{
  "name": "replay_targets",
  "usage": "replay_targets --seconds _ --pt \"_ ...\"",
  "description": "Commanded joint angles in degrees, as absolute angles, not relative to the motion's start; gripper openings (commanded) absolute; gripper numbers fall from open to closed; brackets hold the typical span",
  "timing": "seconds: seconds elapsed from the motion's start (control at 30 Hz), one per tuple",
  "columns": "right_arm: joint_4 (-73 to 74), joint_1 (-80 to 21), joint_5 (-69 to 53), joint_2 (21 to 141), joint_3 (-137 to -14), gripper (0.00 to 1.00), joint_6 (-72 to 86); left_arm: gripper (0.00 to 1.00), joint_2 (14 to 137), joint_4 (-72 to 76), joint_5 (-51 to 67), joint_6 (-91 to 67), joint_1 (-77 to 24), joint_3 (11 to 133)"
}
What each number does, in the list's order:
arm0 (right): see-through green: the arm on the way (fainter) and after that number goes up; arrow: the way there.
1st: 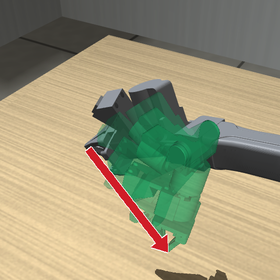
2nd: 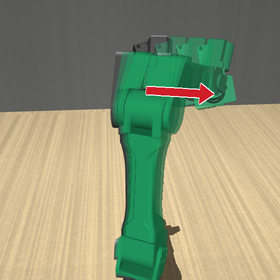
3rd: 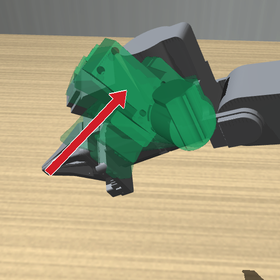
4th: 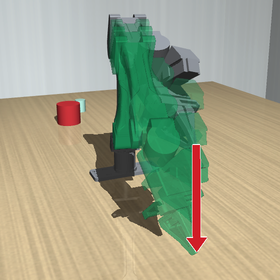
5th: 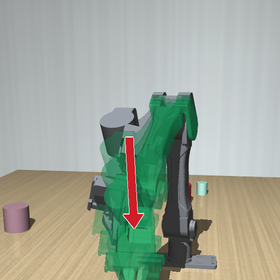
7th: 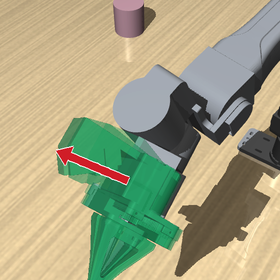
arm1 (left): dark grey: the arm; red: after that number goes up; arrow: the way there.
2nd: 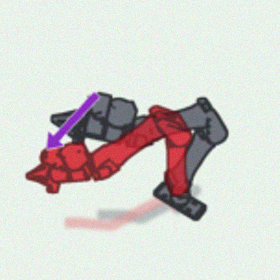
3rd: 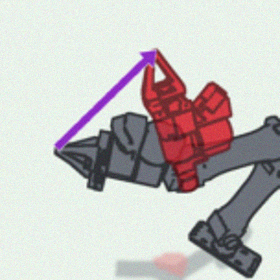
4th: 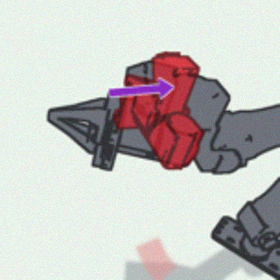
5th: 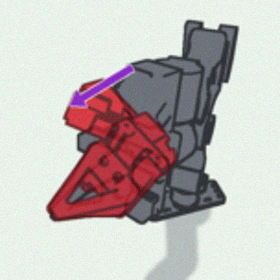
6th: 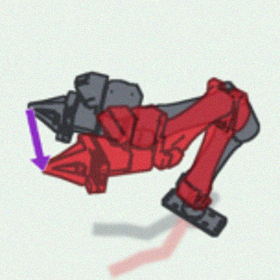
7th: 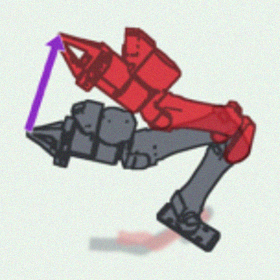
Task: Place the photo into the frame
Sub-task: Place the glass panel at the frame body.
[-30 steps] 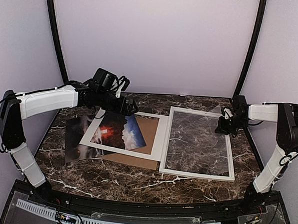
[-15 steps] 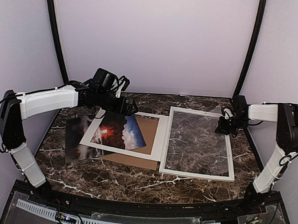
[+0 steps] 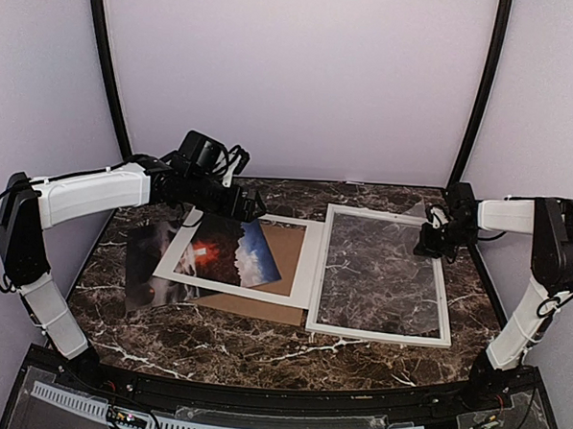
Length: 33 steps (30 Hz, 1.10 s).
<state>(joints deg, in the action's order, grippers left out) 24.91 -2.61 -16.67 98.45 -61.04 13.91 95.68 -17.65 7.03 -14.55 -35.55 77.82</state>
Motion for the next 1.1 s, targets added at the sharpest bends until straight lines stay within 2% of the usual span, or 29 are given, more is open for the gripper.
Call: replay_targets --seconds 0.0,1.07 --pt "25.75 -2.20 -15.80 98.68 -61.78 0.00 13.02 0.99 93.83 -18.01 6.71 -13.85 -35.95 76.85" --pt "26.07 -1.77 -15.47 99.68 -62.38 0.00 12.32 0.99 93.69 -17.99 6.67 -13.62 -35.99 76.83"
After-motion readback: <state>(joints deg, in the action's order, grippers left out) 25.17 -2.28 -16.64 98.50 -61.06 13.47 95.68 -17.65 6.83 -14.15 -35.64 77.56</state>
